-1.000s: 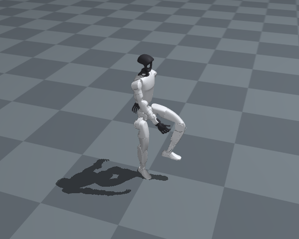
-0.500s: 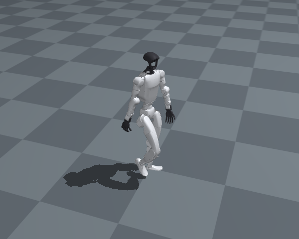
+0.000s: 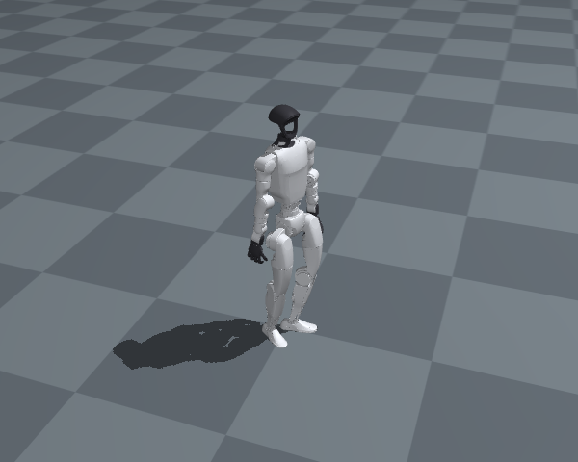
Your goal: In place motions
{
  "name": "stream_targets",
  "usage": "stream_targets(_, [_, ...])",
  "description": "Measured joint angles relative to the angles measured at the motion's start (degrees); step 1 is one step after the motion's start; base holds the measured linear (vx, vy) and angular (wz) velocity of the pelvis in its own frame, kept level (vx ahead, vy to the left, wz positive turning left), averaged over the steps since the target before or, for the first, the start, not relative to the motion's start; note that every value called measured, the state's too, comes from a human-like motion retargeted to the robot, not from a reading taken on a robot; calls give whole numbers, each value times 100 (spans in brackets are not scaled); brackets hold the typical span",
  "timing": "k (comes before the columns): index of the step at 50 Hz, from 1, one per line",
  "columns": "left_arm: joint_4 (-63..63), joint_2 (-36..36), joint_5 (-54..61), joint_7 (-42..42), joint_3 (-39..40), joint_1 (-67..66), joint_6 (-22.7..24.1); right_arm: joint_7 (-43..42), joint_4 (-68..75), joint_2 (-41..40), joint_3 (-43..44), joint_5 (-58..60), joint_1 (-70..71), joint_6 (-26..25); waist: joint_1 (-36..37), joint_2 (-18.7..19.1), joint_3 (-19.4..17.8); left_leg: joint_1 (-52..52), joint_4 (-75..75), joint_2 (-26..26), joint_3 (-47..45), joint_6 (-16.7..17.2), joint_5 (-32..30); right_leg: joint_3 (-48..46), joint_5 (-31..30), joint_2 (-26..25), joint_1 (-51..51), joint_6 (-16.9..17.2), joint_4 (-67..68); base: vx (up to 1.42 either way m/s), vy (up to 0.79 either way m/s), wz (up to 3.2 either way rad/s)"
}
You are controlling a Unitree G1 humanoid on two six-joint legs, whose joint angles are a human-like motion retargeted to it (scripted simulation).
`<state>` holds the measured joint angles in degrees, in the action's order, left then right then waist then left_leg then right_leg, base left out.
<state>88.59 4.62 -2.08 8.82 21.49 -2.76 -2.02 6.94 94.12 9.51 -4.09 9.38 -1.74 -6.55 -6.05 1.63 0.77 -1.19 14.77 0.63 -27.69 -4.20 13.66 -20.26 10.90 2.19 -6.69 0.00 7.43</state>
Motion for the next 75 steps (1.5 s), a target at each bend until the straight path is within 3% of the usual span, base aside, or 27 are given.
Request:
stream_targets(2, [206, 12, 47, -16, 6, -170, -63, 171, -145, -97, -90, -59, 627, -63, -678, 44, -21, -923, 1216, 22, 758, -147, -1347, -659, -36, 132, 253, 131, 49, -41, -11, 171])
stream_targets(4, [401, 21, 373, -211, 293, -305, 140, 334, -617, -192, -311, -12, 1175, 14, 460, -532, -500, -2058, 2987, 229, -465, -862, -2017, 263, -101, 587, 353, -11, 236, -47, -26, -247])
stream_targets(8, [673, 217, 636, 271, 642, -553, 69, 703, -1797, -264, -638, 473, 2058, 269, 281, -863, -1285, -3827, 5879, 911, -206, -1080, -810, 6, -1, 438, -18, -487, 147, -16, -62, 62])
stream_targets(13, [882, 417, 35, 129, 826, -1286, -181, 298, -2603, -300, -558, 291, 2212, 637, 1087, -879, -1265, -6456, 7675, 1163, 13, -1080, -38, -207, 20, 190, 259, -980, 412, 12, -26, -35])
stream_targets(17, [882, 454, -65, 272, 942, -1593, -252, 482, -3005, -478, -480, -176, 2311, 653, 1369, -862, -1324, -7338, 7667, 1183, -124, -1080, 65, -72, 10, 90, 318, -1010, 591, -5, 7, -47])
stream_targets(20, [869, 429, 19, 284, 1041, -1595, -267, 585, -3243, -620, -412, -474, 2291, 681, 1328, -850, -1199, -7076, 7530, 1277, -209, -1080, 163, -63, 29, 75, 299, -946, 573, 12, 10, -5])
stream_targets(25, [685, 369, 216, 431, 1018, -1219, -313, 614, -3405, -720, -453, -434, 2060, 749, 1018, -794, -879, -4992, 6618, 1213, -170, -1080, -158, -78, 78, 109, 196, -720, 433, 11, 14, 7])
stream_targets(28, [689, 369, 321, 322, 819, -892, -275, 562, -3202, -714, -434, -97, 1712, 792, 906, -755, -623, -3285, 4898, 697, -230, -1074, -622, 33, 55, 259, 203, -424, 414, 4, 36, -17])
stream_targets(31, [795, 352, 380, 27, 599, -600, -194, 578, -2706, -633, -389, 371, 1128, 850, 783, -593, -162, -1603, 2187, -51, 135, -687, -1257, 206, 51, 238, 253, -186, 356, 20, 22, -41])
stream_targets(32, [824, 366, 412, -116, 538, -503, -153, 605, -2498, -593, -387, 536, 893, 845, 736, -458, 5, -1068, 1247, -181, 304, -473, -1205, 264, 70, 84, 281, -163, 365, 39, 7, -60])
stream_targets(33, [827, 398, 449, -272, 483, -393, -110, 634, -2282, -536, -387, 682, 657, 803, 655, -271, 177, -601, 392, -187, 438, -169, -618, 279, 109, -138, 356, -160, 433, 38, 8, -5])
stream_targets(35, [881, 382, 569, -644, 297, -50, -24, 639, -1722, -313, -241, 1066, 175, 720, 233, 54, 430, 130, -761, 55, 100, -48, 484, -20, 88, -354, 485, -102, 712, 30, 11, 113])
stream_targets(37, [798, 412, 662, -618, 106, 503, -21, 550, -1105, -91, 45, 1338, -104, 460, -297, 262, 449, 281, -1215, 416, -532, 238, 320, -355, -657, -336, 1014, 72, 1558, -12, 10, 139])
stream_targets(40, [386, 570, 773, -195, -91, 1657, -137, 251, -188, 110, 595, 1244, -146, -141, -453, 364, -444, 33, -1180, 581, 646, 179, -105, 18, -1972, -16, 2350, 288, 4220, -46, 4, 34])
stream_targets(42, [-92, 534, 886, 47, -376, 2238, -138, 46, 270, 318, 946, 759, -392, -250, -336, 403, -741, 225, -1340, 621, 126, 162, -154, 628, -1714, -230, 3270, 333, 5606, -31, 17, -26])
stream_targets(45, [-739, 782, 851, 557, -533, 2875, -244, 517, 328, 554, 920, 240, -911, -578, -538, 465, -721, -96, -1342, 665, 101, 148, -203, 668, -1119, 43, 4836, 98, 7426, -20, 7, -3])
stream_targets(47, [-1117, 834, 485, 526, -192, 2865, -220, 432, 328, 633, 952, 302, -1202, -737, -950, 457, -608, -282, -1309, 644, 268, 126, -222, 728, -945, 7, 5549, 140, 8006, 4, -4, 47])
stream_targets(50, [-1420, 712, 512, 167, -514, 2875, 38, 114, 328, 640, 1375, 305, -1700, -635, -707, 659, -265, -518, -1316, 825, 116, 170, -249, 744, -838, -192, 6301, 173, 8375, 10, -4, -24])
stream_targets(57, [-1043, 515, 398, 248, -585, 2569, 60, 232, 328, 505, 1267, 184, -1457, -459, -500, 463, -392, -81, -1398, 673, -144, 264, -265, 966, -951, -156, 4739, 259, 6674, 6, 2, -26])
stream_targets(63, [-137, 51, 129, 134, -357, 1432, -30, 294, 159, 231, 659, 138, -612, -283, -266, 362, -251, 258, -1147, 461, -187, 334, 7, 1033, -1396, -421, 1693, 413, 2473, 19, 1, 0])
stream_targets(65, [129, -64, 46, 2, -188, 832, 9, 266, 23, 126, 353, 158, -270, -230, -218, 260, -250, 304, -738, 332, -115, 275, 136, 553, -255, -264, 638, 395, 1099, 22, -4, 30])
stream_targets(67, [350, -57, -4, -158, -24, 305, -6, 257, -150, -15, 51, 155, 136, -220, -442, 110, -160, -60, 177, 154, 176, 206, -642, -422, 29, -37, 318, -130, 364, 2, -10, 213])
stream_targets(68, [447, 4, -75, -213, 48, 130, -44, 337, -237, -84, -20, 151, 436, -247, -1037, 122, -59, -382, 668, 41, 787, 186, -1388, -1161, -18, -19, 221, -92, 64, -20, -14, 198])
stream_targets(69, [508, 34, -126, -255, 194, -19, -40, 428, -319, -121, -135, 150, 703, -248, -566, -42, -79, -743, 1218, 5, 214, -169, -1920, -669, 5, 172, 261, 10, 92, -28, -17, -156])
stream_targets(70, [551, 51, -168, -291, 377, -156, -13, 524, -399, -142, -272, 150, 954, -236, 440, -293, -159, -1123, 1798, 9, -952, -691, -2346, 439, 63, 448, 369, 145, 284, -24, -45, -394])
stream_targets(72, [742, 258, 201, -325, 466, -385, -36, 839, -878, -150, -299, 224, 1712, -96, 836, -805, -823, -1931, 3600, 177, -1067, -1080, -1948, 450, 125, 766, 227, -107, 479, -22, -73, -155])
stream_targets(75, [882, 396, 323, 96, 650, -683, -257, 814, -1701, -114, -312, 447, 2384, 57, 1022, -1203, -1497, -2922, 5212, 258, -1254, -1080, -1010, 531, 158, 1134, 26, -346, 469, -21, -59, 10])
